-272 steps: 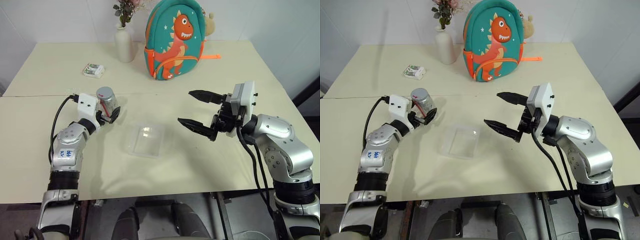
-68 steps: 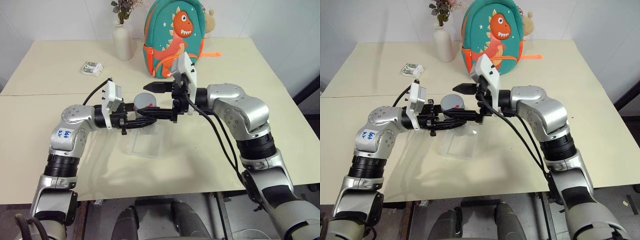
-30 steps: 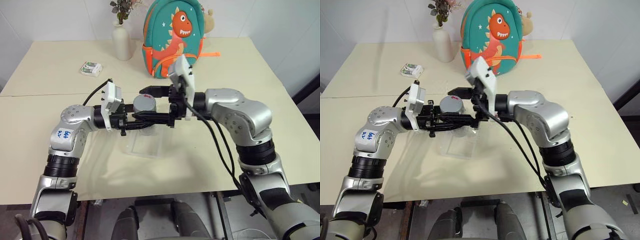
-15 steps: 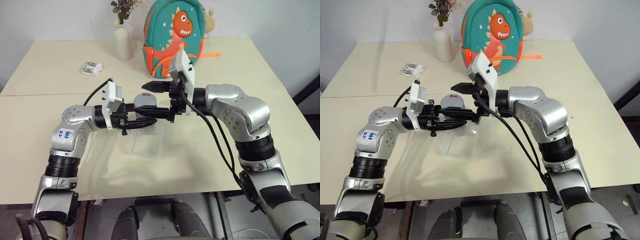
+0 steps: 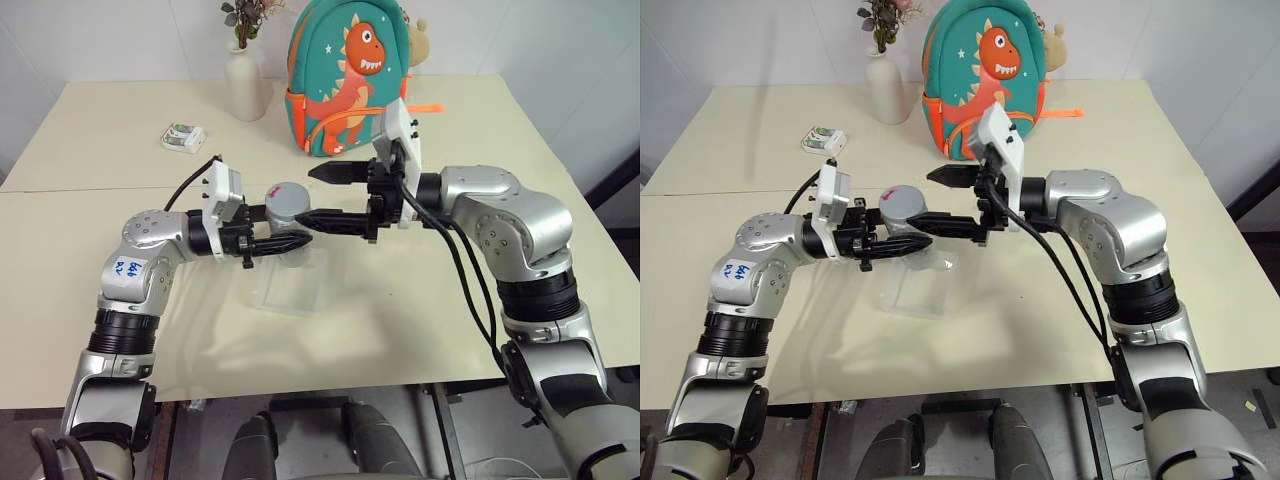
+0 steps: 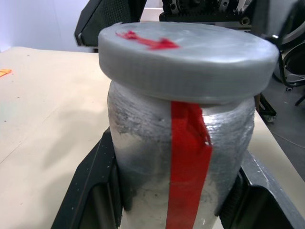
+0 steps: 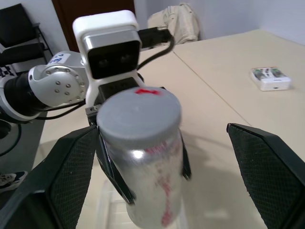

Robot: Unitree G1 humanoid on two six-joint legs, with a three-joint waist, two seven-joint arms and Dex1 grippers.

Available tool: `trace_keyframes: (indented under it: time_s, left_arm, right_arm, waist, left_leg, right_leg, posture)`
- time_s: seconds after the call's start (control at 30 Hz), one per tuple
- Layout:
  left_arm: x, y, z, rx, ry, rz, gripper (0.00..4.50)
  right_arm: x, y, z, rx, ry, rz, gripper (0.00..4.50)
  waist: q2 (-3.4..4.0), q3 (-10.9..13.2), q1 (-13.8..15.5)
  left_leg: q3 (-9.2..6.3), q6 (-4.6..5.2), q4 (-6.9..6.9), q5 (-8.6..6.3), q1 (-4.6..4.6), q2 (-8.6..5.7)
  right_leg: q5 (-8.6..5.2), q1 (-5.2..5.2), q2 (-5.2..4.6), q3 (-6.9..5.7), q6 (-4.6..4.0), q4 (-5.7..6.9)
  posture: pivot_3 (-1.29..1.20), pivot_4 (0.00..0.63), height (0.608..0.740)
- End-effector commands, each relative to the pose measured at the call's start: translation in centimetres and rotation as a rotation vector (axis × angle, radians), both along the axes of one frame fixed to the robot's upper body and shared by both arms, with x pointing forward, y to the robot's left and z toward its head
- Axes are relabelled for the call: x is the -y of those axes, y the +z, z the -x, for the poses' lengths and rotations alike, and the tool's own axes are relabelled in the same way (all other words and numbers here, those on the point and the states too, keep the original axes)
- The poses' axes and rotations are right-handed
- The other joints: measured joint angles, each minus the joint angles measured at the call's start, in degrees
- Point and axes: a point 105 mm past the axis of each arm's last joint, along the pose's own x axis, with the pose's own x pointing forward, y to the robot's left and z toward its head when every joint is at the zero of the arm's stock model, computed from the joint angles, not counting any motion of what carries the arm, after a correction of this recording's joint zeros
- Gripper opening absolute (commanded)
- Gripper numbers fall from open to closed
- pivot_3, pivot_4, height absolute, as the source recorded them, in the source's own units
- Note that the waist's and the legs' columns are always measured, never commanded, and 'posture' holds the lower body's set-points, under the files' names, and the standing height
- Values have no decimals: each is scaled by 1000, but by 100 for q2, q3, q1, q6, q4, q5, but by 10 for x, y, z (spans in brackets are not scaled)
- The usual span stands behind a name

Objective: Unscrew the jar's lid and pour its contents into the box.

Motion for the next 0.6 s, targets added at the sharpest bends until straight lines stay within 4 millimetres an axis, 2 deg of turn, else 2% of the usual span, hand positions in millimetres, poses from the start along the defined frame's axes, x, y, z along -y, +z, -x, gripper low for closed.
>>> trace_keyframes:
  time_s: [0.03, 0.33, 0.6]
  left_arm:
    - [3, 7, 6, 42, -38, -3, 1994]
    - [2, 8, 6, 44, -40, -5, 1994]
    - [2, 8, 7, 44, -41, -4, 1994]
  right_arm:
    - [15, 11, -3, 33, -42, -38, 4483]
    - [9, 16, 19, 11, 94, -65, 4483]
    - [-7, 18, 20, 18, 135, -52, 4483]
  waist:
    - [0, 0, 5]
    - [0, 0, -5]
    - [0, 0, -19]
  left_leg:
    - [0, 0, 0, 0, 0, 0]
    - [0, 0, -1, 0, 0, 0]
    - [0, 0, 0, 0, 0, 0]
  right_leg:
    - [0, 0, 0, 0, 0, -1]
    - [0, 0, 1, 0, 0, -1]
    - [0, 0, 1, 0, 0, 0]
  posture:
    - [0, 150, 740]
    - [0, 150, 740]
    - [0, 150, 740]
